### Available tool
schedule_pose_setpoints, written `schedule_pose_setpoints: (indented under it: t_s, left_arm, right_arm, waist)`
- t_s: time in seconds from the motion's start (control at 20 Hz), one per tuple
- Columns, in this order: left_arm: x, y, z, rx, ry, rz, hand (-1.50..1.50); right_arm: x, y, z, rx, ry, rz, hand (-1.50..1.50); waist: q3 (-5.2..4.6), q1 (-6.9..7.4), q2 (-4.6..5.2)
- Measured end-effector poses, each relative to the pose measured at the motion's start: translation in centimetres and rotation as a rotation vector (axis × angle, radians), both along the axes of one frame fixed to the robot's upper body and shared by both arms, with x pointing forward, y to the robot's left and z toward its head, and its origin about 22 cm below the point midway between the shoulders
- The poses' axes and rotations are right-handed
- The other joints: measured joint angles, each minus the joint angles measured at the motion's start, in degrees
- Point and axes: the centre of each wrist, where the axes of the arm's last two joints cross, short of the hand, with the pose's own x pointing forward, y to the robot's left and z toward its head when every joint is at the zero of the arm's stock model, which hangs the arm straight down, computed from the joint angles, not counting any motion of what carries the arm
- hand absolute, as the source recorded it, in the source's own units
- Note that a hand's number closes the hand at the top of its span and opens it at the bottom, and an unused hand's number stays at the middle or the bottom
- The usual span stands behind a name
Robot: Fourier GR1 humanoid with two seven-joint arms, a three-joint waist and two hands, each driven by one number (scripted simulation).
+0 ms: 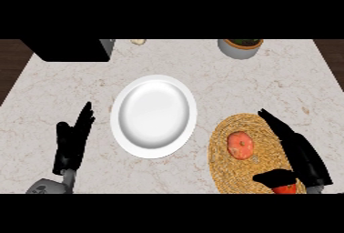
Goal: Pick the squash from the placemat and place it in the plate
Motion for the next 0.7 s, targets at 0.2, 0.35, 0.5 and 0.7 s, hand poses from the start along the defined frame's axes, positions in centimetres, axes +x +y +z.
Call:
schedule_pose_setpoints:
  t_s: [0.2, 0.35, 0.5, 0.7]
  left_arm:
    - [0.0, -0.2, 0.0, -0.001, -0.001, 0.008, 0.00]
    - [0.2, -0.3, 0.3, -0.002, -0.004, 0.006, 0.00]
    - [0.0, -0.2, 0.6, -0.005, -0.002, 0.003, 0.00]
    - [-0.3, -0.1, 0.5, -0.002, 0.001, 0.009, 0.00]
  right_arm:
    - [0.7, 0.7, 1.9, -0.052, 0.135, 0.024, -1.50]
    - [1.8, 1.2, 2.1, -0.077, 0.203, 0.032, -1.50]
    - [2.4, 1.9, 1.7, -0.089, 0.246, 0.029, -1.50]
    - [2.8, 2.3, 1.1, -0.100, 0.272, 0.034, -1.50]
  waist:
    - [0.06, -0.12, 0.02]
    - [0.11, -0.13, 0.06]
    - [0.14, -0.17, 0.06]
    - [0.15, -0.26, 0.05]
